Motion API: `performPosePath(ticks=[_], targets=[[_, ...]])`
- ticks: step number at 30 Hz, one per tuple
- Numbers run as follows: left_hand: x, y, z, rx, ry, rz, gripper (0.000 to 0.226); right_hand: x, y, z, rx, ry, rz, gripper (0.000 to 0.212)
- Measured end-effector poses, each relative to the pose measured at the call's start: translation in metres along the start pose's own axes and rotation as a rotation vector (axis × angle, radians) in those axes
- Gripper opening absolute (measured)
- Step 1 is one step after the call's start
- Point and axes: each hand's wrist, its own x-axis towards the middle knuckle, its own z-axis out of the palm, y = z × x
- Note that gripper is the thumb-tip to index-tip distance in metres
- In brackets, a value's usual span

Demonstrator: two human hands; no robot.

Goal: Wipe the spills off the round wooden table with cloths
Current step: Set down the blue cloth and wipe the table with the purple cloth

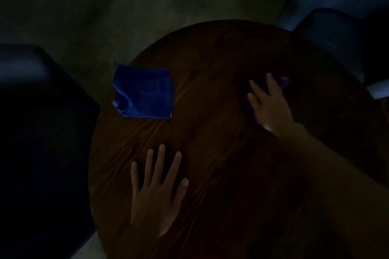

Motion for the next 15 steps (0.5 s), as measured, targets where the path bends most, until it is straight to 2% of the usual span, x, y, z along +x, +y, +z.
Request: performPosePath(ticks=[1, 2, 4, 6, 8, 10, 12, 13, 14, 15], targets=[[0.007, 0.005, 0.0, 0.036, -0.027, -0.029, 0.066, 0.009, 0.005, -0.001, 0.054, -0.041, 0.123, 0.06], [0.011, 0.008, 0.0, 0.061, -0.053, -0.048, 0.066, 0.01, 0.0, 0.004, 0.052, -0.028, 0.166, 0.059], [0.01, 0.007, 0.001, 0.061, -0.073, -0.07, 0.065, -0.01, -0.03, 0.018, -0.003, 0.093, 0.058, 0.057], [0.008, 0.004, 0.003, 0.087, -0.041, -0.073, 0.063, -0.069, -0.068, 0.034, 0.044, 0.094, -0.22, 0.053], [0.008, 0.004, 0.004, 0.118, -0.062, -0.097, 0.062, -0.151, -0.096, 0.038, 0.035, -0.081, -0.585, 0.049], [0.01, 0.006, 0.004, 0.145, -0.082, -0.091, 0.062, -0.203, -0.087, 0.03, -0.046, -0.263, -0.918, 0.046], [0.009, 0.006, 0.004, 0.154, -0.094, -0.093, 0.061, -0.21, -0.056, 0.02, -0.045, -0.322, -1.186, 0.043], [0.009, 0.005, 0.004, 0.155, -0.087, -0.095, 0.061, -0.195, -0.042, 0.013, 0.034, -0.312, -1.199, 0.04], [0.009, 0.005, 0.004, 0.157, -0.082, -0.099, 0.061, -0.175, -0.029, 0.002, 0.1, -0.249, -1.104, 0.037], [0.009, 0.006, 0.004, 0.156, -0.084, -0.1, 0.061, -0.145, -0.013, -0.006, 0.142, -0.163, -0.91, 0.035]])
